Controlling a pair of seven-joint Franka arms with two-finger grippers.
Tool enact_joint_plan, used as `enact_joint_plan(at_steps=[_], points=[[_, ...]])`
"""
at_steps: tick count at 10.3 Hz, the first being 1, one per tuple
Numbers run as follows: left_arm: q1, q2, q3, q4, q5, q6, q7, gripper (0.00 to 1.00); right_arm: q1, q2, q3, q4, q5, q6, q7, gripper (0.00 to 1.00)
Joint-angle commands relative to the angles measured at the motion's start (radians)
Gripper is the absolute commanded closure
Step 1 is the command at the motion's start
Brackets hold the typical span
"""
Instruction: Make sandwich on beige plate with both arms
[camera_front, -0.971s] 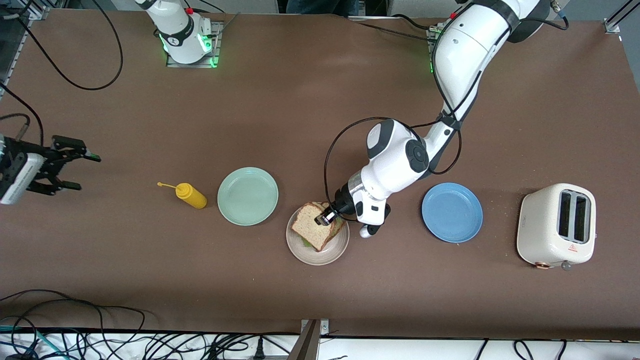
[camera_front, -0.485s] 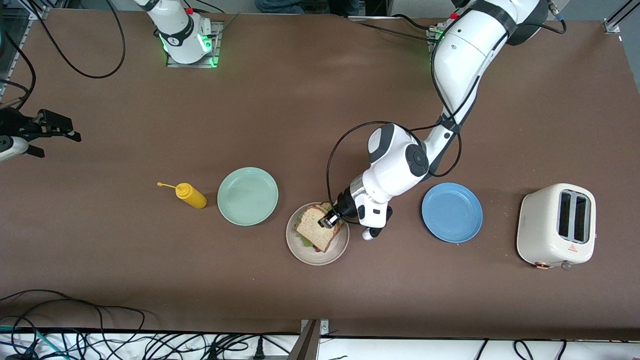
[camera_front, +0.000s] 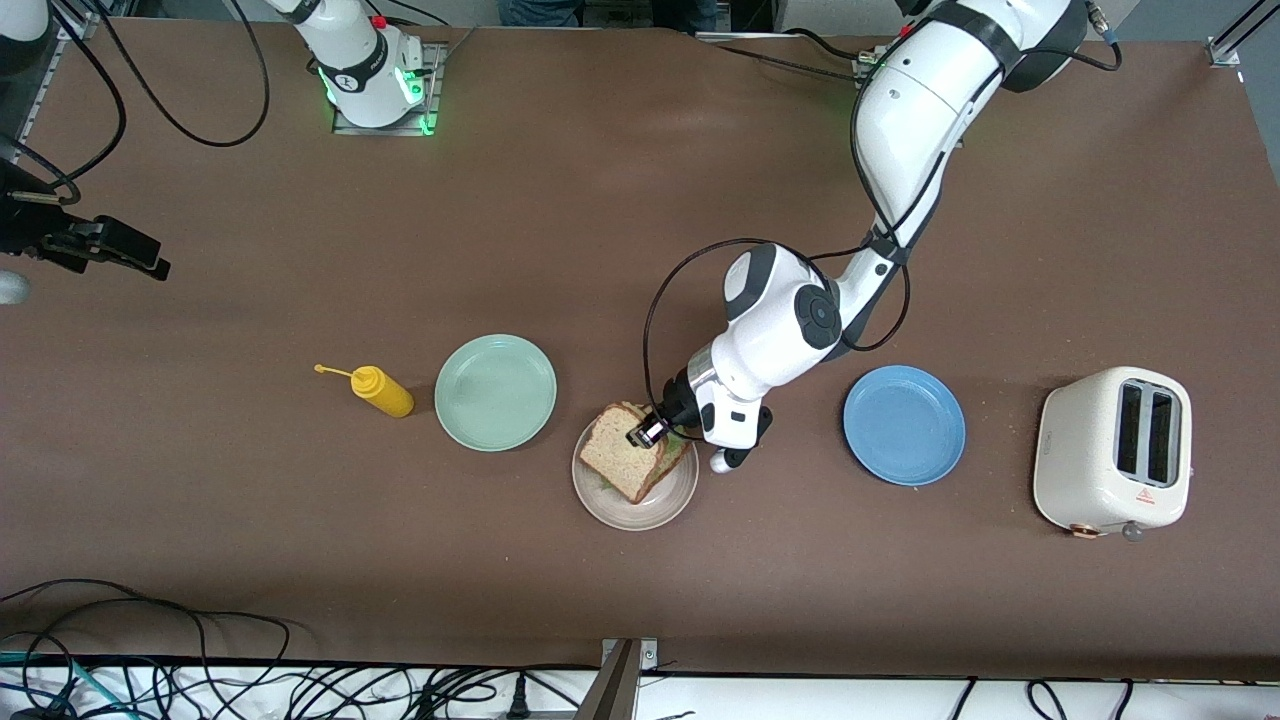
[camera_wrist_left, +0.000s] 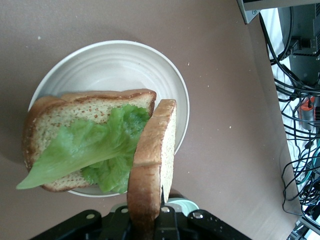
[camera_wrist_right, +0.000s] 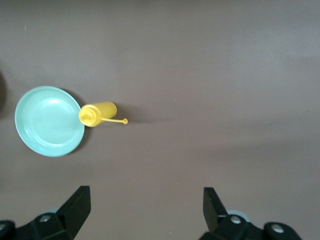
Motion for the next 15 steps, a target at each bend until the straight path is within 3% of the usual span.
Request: enact_joint_plan(at_steps=[1,2,5,7,10,12,15], points=[[-0.010,0.005,0.019,0.015,-0.020,0.007,0.008,0.63,0.000,-0.016,-0.005,-0.015,-0.016,-0.012,0.024,0.00],[-0.007,0.004,0.019,0.015,-0.019,0.007,0.008,0.48,0.000,-0.015,-0.003,0.024,-0.009,-0.076,0.026,0.00],[0.001,-0.004,0.019,0.015,-0.017,0.005,0.014,0.23,0.002,-0.021,-0.006,0.042,-0.013,-0.166,0.012,0.00],[0.015,-0.008,0.020,0.014,-0.015,0.000,0.016,0.14,-0.001,-0.016,-0.006,0.052,-0.013,-0.137,0.007,0.00],[0.033,-0.018,0.020,0.000,-0.005,-0.027,0.019,0.13,0.042,0.016,0.034,0.058,-0.083,-0.129,-0.004,0.00],[0.045,-0.024,0.019,-0.006,0.076,-0.072,0.019,0.00,0.043,0.019,0.035,0.058,-0.075,-0.100,-0.005,0.00],[0.062,-0.034,0.019,-0.008,0.081,-0.148,0.058,0.00,0.042,0.020,0.031,0.057,-0.058,-0.026,-0.007,0.00]])
